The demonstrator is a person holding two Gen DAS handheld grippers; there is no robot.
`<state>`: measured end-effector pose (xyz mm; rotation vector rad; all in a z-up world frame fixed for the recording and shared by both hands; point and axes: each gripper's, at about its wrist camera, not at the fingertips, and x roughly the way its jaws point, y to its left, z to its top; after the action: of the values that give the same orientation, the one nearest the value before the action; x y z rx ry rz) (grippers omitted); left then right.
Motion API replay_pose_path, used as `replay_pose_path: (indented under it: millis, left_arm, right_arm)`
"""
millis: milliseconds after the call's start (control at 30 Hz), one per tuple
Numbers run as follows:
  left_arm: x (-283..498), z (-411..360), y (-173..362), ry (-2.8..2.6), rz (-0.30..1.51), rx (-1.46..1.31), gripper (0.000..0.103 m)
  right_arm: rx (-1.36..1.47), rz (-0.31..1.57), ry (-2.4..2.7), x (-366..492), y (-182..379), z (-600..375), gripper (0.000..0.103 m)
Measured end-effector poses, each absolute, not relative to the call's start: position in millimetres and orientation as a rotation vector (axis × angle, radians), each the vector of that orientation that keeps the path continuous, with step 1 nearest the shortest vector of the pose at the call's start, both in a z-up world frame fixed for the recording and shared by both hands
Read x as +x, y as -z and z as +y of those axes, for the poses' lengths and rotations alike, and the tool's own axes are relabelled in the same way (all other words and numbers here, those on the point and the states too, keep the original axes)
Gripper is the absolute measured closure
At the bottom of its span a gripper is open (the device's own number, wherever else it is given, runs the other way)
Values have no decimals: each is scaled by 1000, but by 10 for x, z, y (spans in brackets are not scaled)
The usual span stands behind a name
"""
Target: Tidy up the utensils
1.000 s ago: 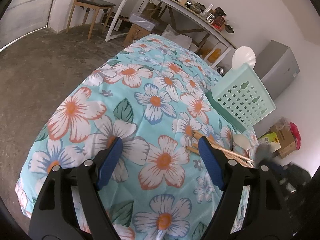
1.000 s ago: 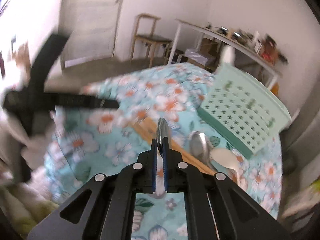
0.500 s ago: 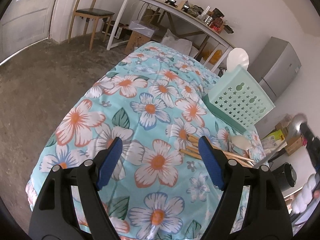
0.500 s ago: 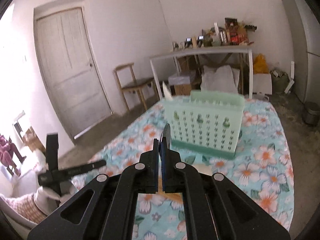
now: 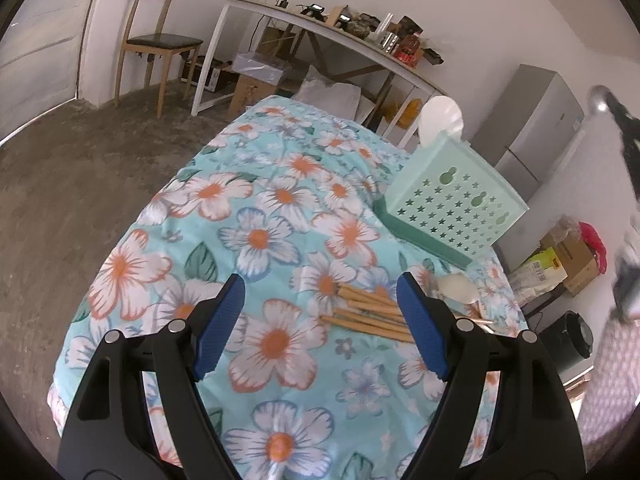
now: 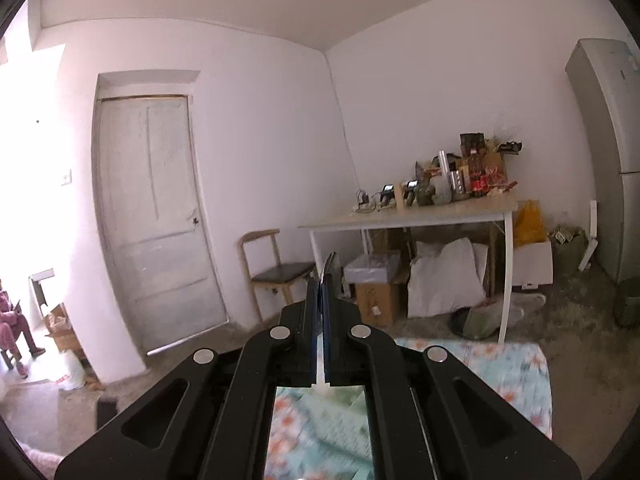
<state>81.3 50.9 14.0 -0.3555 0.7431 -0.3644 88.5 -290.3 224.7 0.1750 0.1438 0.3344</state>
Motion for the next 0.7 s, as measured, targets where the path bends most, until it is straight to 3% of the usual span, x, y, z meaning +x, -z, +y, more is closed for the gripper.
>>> replay_pose_path:
  millis: [433,633,667,700]
  left_arm:
    - [1002,197,-162,463,757,-335,29]
    - [1042,16,-171,496,762,-326,29]
    - [1037,-6,-179,499,762,-322,29]
    - [1021,-29,-197,503,761,-317,29]
  right_arm:
    - [237,384,-287,1676,-1205,-3248,100]
    - [256,407,-285,1552,-1157,-3364,98]
    - [259,403,-282,1521,-1183,-3378,92]
    - [266,396,-278,1462,-1197,-3402,77]
